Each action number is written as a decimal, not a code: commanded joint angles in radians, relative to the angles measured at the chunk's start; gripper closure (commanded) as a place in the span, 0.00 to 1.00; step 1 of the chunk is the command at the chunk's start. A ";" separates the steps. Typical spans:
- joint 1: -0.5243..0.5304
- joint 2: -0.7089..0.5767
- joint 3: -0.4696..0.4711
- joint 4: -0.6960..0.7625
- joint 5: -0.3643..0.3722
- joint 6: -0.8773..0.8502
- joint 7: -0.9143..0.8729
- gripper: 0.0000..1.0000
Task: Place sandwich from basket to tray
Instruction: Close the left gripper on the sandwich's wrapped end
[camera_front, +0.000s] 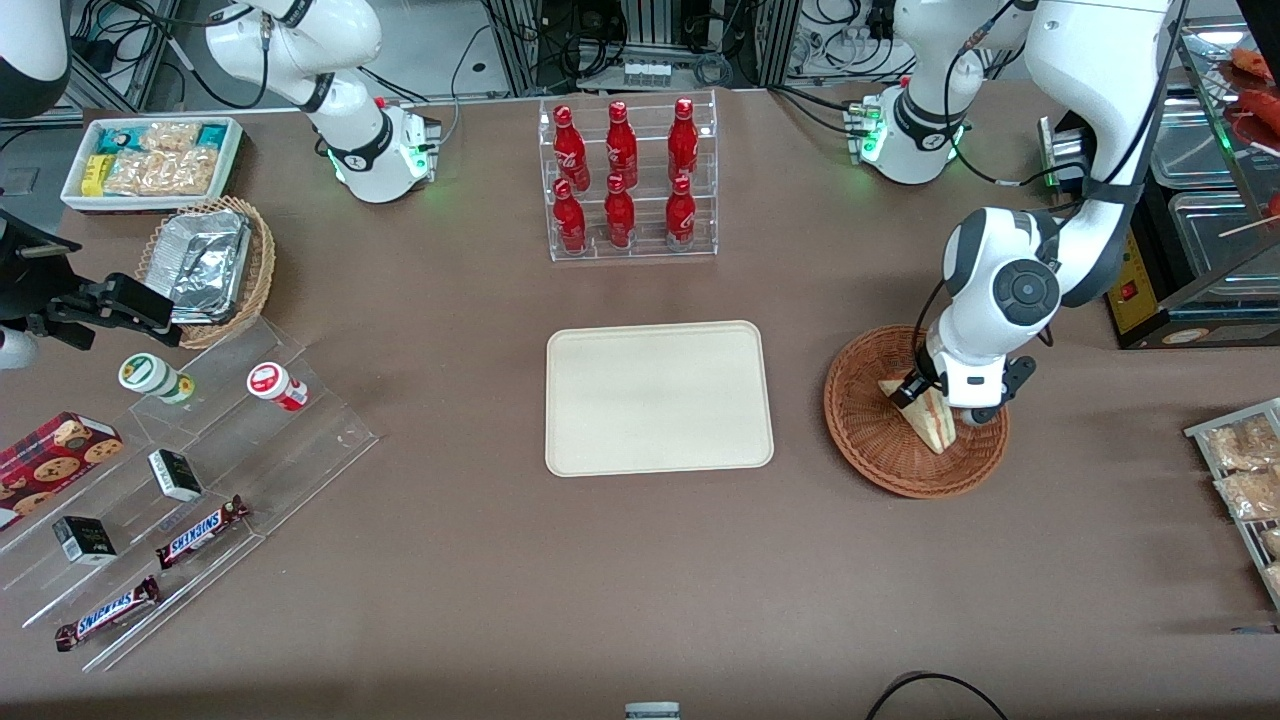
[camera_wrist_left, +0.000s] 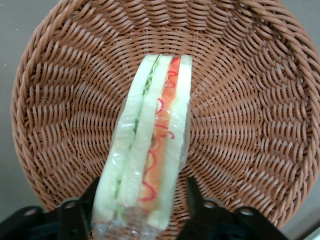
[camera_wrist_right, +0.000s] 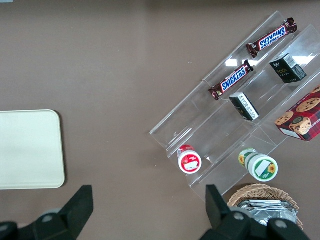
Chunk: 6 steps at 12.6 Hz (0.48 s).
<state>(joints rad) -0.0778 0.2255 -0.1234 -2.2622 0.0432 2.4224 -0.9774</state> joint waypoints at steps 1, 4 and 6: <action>-0.004 -0.006 0.005 0.004 0.007 0.007 0.023 0.89; -0.011 -0.047 0.002 0.019 0.007 -0.046 0.083 0.91; -0.063 -0.057 0.001 0.123 0.007 -0.225 0.092 0.93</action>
<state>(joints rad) -0.0905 0.1991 -0.1258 -2.2166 0.0443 2.3363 -0.8961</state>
